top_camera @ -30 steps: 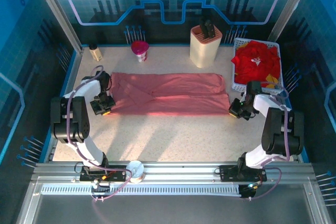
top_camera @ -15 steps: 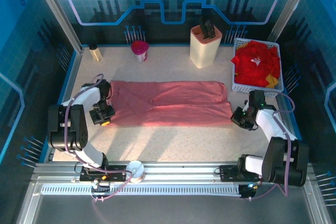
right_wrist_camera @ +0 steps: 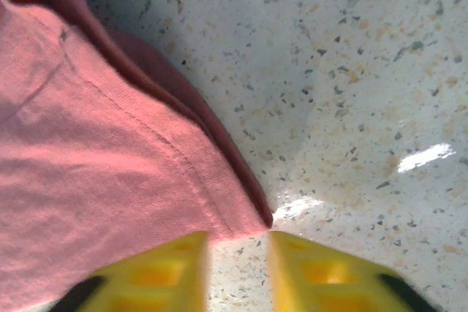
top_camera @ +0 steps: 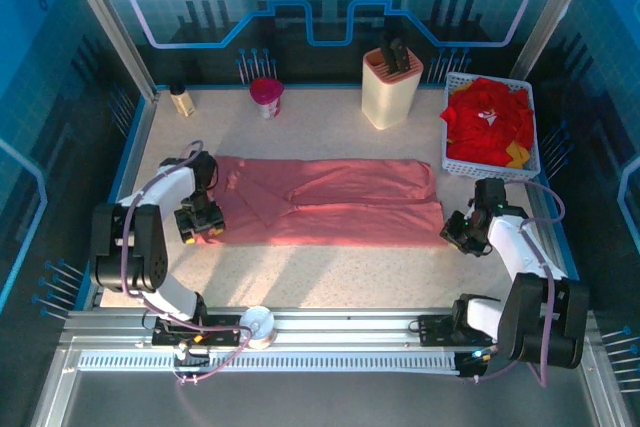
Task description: Fold and stack the t-shirts
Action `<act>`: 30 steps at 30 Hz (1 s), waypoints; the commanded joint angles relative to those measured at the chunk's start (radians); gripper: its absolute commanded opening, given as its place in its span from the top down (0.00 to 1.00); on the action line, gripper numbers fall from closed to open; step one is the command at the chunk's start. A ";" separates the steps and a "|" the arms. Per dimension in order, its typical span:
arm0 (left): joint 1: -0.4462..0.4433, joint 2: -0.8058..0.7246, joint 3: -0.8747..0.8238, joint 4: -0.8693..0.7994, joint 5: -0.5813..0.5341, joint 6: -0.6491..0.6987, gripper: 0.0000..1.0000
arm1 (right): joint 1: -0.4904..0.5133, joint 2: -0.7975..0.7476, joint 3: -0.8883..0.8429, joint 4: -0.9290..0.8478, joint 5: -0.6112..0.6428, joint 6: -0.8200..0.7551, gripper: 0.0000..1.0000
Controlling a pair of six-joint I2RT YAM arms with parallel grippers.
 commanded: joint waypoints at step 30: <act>-0.276 0.005 -0.184 0.628 0.438 -0.428 0.52 | 0.065 -0.032 0.071 0.043 -0.032 -0.005 0.00</act>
